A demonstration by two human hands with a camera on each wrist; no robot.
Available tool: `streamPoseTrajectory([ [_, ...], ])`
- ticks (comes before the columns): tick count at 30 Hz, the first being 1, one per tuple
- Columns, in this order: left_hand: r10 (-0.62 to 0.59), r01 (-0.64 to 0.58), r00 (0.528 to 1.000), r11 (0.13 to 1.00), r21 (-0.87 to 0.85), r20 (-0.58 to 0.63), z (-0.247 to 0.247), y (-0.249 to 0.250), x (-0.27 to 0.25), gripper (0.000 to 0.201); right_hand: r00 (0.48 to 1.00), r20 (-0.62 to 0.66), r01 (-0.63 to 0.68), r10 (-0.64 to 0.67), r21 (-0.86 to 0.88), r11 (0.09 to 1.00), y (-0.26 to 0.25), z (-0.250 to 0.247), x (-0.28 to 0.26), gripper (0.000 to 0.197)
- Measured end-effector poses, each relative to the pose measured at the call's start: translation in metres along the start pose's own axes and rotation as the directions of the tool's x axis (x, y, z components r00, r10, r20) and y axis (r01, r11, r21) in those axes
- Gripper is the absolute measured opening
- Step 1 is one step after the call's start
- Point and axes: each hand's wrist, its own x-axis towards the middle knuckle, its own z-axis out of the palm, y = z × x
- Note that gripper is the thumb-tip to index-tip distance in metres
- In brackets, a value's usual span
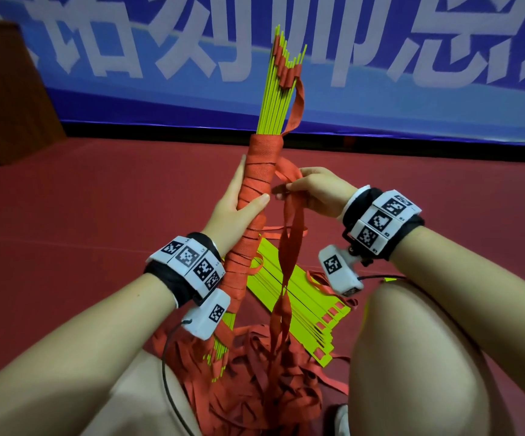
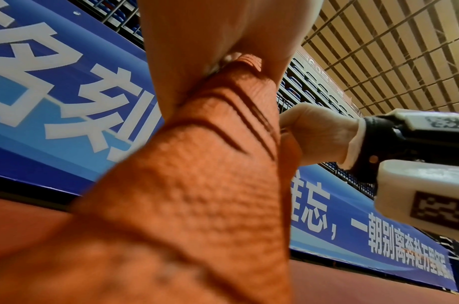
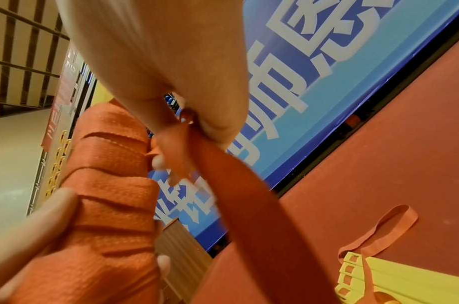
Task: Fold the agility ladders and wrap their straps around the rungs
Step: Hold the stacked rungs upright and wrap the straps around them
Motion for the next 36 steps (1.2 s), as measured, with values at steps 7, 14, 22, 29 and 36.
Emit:
streamPoseTrajectory([
  [7,-0.040,0.042,0.998,0.998,0.051,-0.038,-0.005,-0.006,0.002,0.075,0.998,-0.066,0.002,0.001,0.049,0.999,-0.007,0.008,0.003,0.016],
  [14,-0.023,0.026,0.999,0.997,0.069,-0.039,-0.007,-0.004,0.003,0.076,0.992,-0.113,-0.052,0.056,0.038,0.998,-0.003,0.008,0.008,0.018],
  [22,-0.069,0.078,0.996,0.981,0.180,-0.060,0.006,-0.008,0.004,0.080,0.973,-0.190,0.140,-0.130,0.038,0.989,-0.002,0.014,0.007,0.026],
  [29,-0.108,0.114,0.993,0.980,0.161,-0.047,0.025,-0.009,0.014,0.058,0.849,-0.393,0.288,-0.354,-0.217,0.933,-0.003,0.032,0.015,0.022],
  [36,-0.124,0.124,0.992,0.992,0.016,-0.019,0.037,-0.001,0.015,0.054,0.804,-0.368,0.388,-0.467,-0.272,0.881,0.002,0.029,0.011,0.055],
])
